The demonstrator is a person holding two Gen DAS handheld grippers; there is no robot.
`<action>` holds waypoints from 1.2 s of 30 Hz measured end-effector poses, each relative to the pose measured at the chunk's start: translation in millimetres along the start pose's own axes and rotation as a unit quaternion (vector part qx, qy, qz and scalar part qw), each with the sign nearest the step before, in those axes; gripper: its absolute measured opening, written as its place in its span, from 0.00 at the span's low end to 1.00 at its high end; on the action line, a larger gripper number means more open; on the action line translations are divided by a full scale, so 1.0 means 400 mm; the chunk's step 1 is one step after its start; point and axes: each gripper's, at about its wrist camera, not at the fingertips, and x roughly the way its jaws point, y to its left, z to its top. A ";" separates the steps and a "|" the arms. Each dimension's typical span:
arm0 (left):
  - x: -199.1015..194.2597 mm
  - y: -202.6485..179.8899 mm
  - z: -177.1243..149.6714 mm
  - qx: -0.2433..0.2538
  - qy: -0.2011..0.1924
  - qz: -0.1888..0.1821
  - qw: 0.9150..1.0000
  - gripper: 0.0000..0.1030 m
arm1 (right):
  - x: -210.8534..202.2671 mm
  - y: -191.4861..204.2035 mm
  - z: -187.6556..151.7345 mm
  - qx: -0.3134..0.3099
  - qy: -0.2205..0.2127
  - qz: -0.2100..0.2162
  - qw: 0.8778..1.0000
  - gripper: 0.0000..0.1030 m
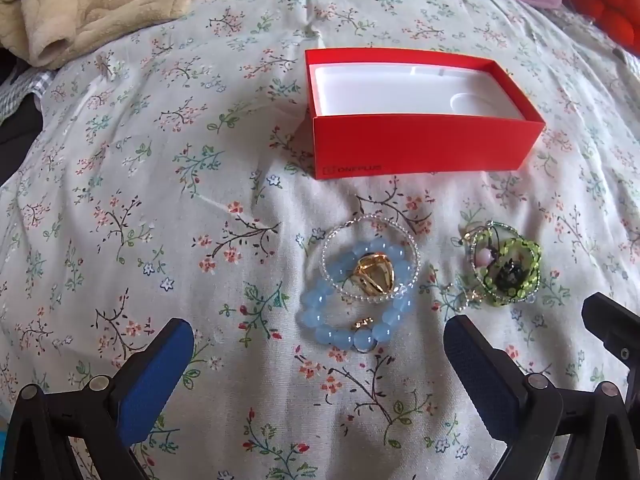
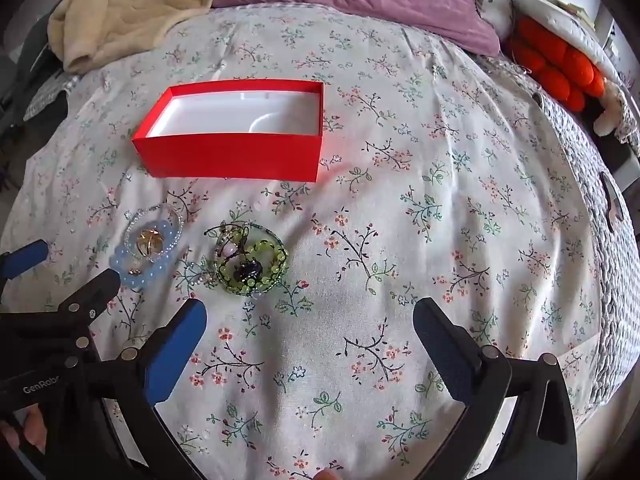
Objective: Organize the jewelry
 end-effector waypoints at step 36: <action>-0.001 -0.007 -0.003 0.002 0.002 -0.004 1.000 1.00 | 0.008 0.004 -0.004 -0.003 0.004 -0.005 1.000 1.00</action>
